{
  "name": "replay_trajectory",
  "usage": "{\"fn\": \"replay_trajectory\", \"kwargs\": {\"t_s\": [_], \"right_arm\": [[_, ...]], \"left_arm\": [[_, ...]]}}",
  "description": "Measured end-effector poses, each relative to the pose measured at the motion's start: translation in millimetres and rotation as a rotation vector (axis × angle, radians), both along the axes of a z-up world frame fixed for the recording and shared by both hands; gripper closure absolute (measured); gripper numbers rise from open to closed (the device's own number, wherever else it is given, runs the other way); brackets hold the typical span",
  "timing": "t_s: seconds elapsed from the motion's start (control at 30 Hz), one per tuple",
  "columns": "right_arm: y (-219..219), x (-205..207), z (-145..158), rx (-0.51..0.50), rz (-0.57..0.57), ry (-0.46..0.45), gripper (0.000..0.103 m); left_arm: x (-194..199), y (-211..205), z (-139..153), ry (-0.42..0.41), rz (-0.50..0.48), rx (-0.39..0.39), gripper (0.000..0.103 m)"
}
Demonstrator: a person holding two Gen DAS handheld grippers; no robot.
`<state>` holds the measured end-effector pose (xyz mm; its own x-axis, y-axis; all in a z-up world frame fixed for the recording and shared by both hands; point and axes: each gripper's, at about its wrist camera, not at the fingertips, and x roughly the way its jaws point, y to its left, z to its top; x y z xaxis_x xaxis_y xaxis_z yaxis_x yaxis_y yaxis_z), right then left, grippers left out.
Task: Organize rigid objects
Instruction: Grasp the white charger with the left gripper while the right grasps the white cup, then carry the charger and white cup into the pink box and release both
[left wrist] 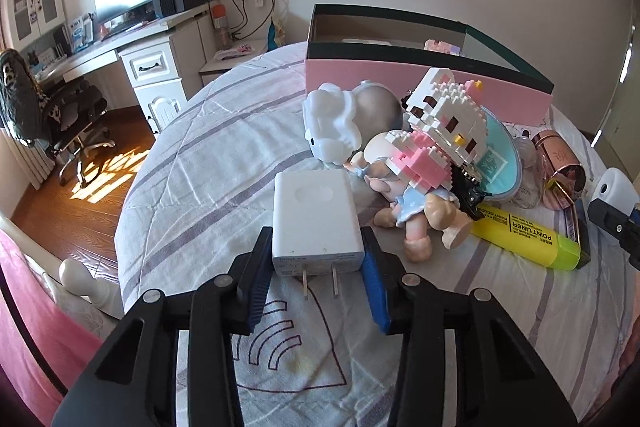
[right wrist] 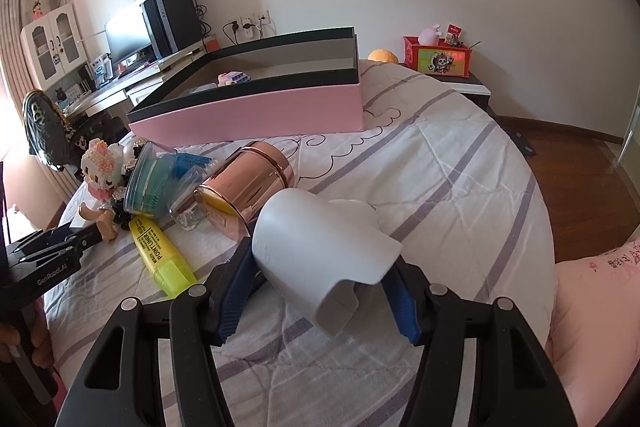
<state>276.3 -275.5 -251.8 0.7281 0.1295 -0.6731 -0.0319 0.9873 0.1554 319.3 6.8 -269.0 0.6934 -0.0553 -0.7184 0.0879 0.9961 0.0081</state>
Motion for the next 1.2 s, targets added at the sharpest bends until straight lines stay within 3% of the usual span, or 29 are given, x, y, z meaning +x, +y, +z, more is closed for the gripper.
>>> {"fn": "replay_trajectory", "kwargs": {"t_s": [0.2, 0.57, 0.9, 1.2], "right_arm": [[6, -8, 14, 0.005, 0.022, -0.034, 0.041], [27, -31, 53, 0.005, 0.068, -0.142, 0.041], [55, -51, 88, -0.012, 0.135, -0.242, 0.041], [59, -51, 105, -0.029, 0.144, -0.284, 0.041]], "left_arm": [[-15, 1, 14, -0.022, -0.016, -0.018, 0.062], [-56, -18, 69, -0.177, -0.088, -0.049, 0.063], [-87, -35, 115, -0.318, -0.107, -0.031, 0.062], [-86, -42, 130, -0.36, -0.104, -0.005, 0.062]]}}
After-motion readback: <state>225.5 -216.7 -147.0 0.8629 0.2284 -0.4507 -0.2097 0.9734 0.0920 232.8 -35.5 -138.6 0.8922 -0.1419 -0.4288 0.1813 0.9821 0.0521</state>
